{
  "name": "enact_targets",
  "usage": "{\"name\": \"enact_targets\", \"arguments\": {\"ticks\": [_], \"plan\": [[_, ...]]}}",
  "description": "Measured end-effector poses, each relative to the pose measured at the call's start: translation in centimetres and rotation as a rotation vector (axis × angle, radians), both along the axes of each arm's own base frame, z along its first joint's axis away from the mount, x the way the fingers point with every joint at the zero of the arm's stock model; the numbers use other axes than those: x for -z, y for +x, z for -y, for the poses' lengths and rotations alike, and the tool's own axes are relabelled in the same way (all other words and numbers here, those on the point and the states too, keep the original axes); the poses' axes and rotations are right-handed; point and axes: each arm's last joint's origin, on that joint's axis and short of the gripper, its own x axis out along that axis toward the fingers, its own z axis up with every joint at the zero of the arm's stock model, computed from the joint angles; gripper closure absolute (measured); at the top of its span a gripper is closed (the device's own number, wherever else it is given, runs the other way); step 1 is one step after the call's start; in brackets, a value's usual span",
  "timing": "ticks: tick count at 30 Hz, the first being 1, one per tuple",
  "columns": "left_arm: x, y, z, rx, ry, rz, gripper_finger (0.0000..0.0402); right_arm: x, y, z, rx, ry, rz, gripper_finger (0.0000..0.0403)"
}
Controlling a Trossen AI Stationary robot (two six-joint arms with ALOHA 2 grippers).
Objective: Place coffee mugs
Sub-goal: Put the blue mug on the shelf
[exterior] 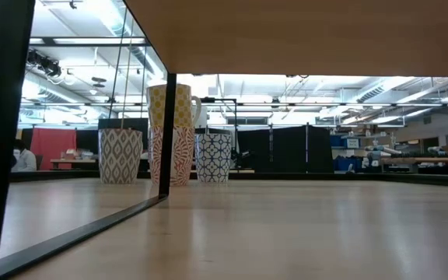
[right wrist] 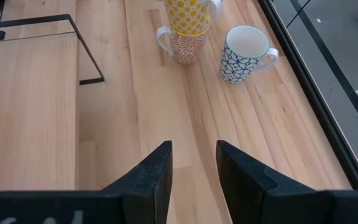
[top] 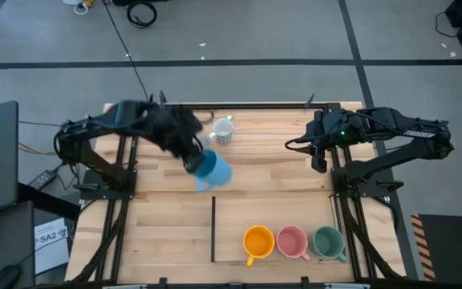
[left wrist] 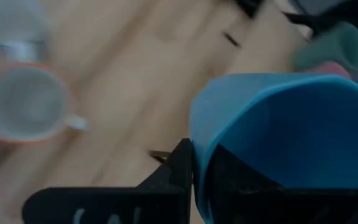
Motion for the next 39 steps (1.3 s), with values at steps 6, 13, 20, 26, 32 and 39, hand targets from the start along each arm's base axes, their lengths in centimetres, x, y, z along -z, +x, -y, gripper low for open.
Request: {"name": "enact_targets", "arguments": {"ticks": [6,13,20,26,32,39], "plan": [[0.9,1.9,5.3,0.113,-0.049,0.021,0.0370,0.0,0.0,0.0,0.000,0.000,0.003,0.0272],[3.1,3.4,10.0,0.203,-0.071,-0.045,0.0370,0.0,0.1,0.0,0.000,0.000,0.008,0.0272],[4.9,4.2,12.8,0.229,-0.086,-0.115,0.0370,-0.1,0.1,0.0,0.000,0.001,0.009,0.0272],[6.2,5.1,13.7,0.226,-0.094,-0.147,0.0370,-0.1,0.1,0.0,0.005,0.005,0.010,0.0273],[6.5,6.1,13.8,0.221,-0.107,-0.116,0.0370,-0.1,0.1,0.0,0.005,0.005,0.010,0.0273],[7.0,6.7,14.1,0.234,-0.124,-0.122,0.0370,-0.1,0.1,0.0,0.005,0.005,0.010,0.0273]]}}
